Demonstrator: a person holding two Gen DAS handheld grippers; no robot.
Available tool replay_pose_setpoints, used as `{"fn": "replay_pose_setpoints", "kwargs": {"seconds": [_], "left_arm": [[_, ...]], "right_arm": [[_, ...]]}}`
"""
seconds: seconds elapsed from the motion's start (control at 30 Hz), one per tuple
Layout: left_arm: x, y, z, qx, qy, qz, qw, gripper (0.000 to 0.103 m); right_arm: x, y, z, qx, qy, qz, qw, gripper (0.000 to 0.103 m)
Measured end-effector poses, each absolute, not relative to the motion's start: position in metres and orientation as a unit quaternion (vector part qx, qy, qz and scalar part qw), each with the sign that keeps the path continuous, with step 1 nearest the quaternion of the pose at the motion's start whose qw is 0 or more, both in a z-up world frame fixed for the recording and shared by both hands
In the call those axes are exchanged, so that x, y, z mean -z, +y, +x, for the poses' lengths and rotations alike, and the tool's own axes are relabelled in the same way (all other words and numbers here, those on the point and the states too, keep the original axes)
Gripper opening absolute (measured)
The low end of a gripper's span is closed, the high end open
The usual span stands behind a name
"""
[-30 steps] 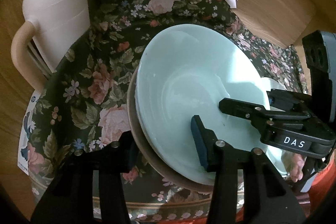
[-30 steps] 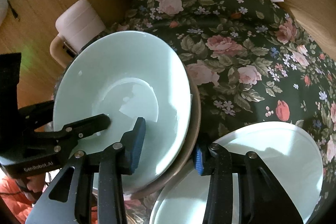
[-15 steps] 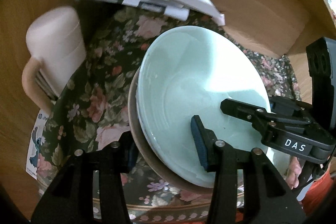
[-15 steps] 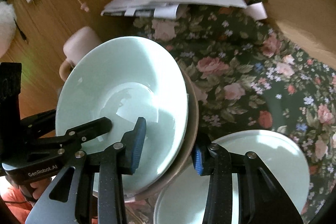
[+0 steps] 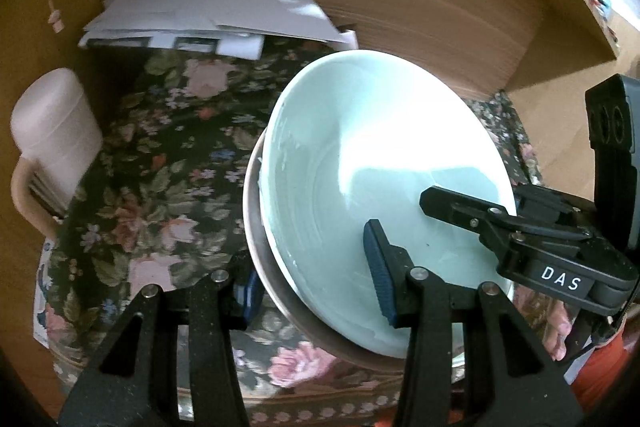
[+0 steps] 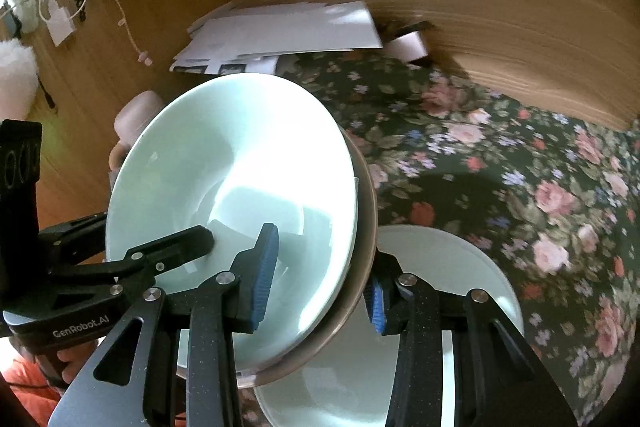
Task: Organize plates and bowls
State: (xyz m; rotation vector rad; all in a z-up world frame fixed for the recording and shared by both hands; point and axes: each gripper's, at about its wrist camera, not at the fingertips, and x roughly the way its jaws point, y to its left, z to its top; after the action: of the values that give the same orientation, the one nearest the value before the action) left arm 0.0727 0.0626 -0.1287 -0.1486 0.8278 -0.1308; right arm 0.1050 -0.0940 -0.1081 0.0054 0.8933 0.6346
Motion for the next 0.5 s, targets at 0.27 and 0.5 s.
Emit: {"fn": "replay_pose_setpoints", "kwargs": {"seconds": [0.27,0.5], "left_arm": [[0.131,0.034,0.067,0.094,0.402,-0.058,0.909,0.046],[0.137,0.012,0.061,0.111,0.411,-0.044,0.904,0.046]], "right_arm": [[0.109,-0.129,0.09,-0.277,0.422,0.016,0.863,0.036],[0.115,-0.151,0.078,-0.261,0.427,0.031,0.865,0.036]]}}
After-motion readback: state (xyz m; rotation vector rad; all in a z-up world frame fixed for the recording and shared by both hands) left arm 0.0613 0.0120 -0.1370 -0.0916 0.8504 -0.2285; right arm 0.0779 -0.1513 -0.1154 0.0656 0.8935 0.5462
